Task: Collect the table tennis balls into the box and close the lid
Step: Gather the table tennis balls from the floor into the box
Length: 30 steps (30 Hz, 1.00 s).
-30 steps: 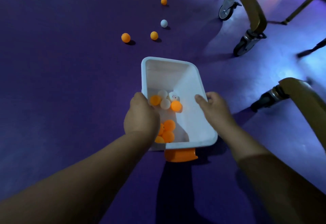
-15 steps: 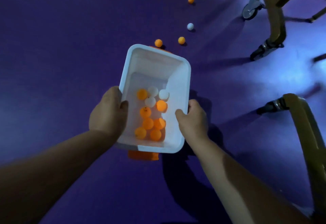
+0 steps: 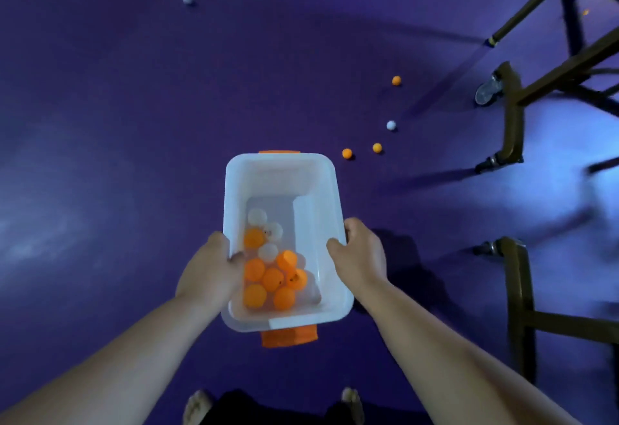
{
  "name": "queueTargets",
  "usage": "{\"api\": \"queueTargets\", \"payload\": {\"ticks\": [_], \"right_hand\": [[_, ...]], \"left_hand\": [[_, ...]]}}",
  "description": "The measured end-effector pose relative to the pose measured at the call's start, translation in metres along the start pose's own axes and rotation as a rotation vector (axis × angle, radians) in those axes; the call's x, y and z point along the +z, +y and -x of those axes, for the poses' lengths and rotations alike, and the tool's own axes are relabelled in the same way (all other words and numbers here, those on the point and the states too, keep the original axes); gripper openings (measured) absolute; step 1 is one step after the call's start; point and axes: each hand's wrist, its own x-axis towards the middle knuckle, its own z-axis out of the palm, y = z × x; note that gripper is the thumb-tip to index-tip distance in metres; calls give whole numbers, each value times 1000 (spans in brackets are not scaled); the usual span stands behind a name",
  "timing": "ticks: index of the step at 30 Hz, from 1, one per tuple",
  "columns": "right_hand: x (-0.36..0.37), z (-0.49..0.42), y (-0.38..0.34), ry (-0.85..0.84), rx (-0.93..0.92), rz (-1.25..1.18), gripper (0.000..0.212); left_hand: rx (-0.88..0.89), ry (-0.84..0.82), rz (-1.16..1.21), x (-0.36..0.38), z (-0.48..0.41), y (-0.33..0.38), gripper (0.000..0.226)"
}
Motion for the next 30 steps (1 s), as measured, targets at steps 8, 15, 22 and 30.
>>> {"api": "queueTargets", "payload": {"ticks": [8,15,22,30], "right_hand": [[-79,34,-115,-5,25,-123,5],[-144,-17,-139,-36,20,-204,7],[-197,-133,-149,-209,-2,-265,12],[-230,-265,-152,-233,106,-323,20]], "left_hand": [[0,-12,-49,-144,33,65,20],[-16,74,25,-168,4,149,25],[-155,192,207,-152,-71,231,22],[-117,255,217,-142,-186,321,23]]}}
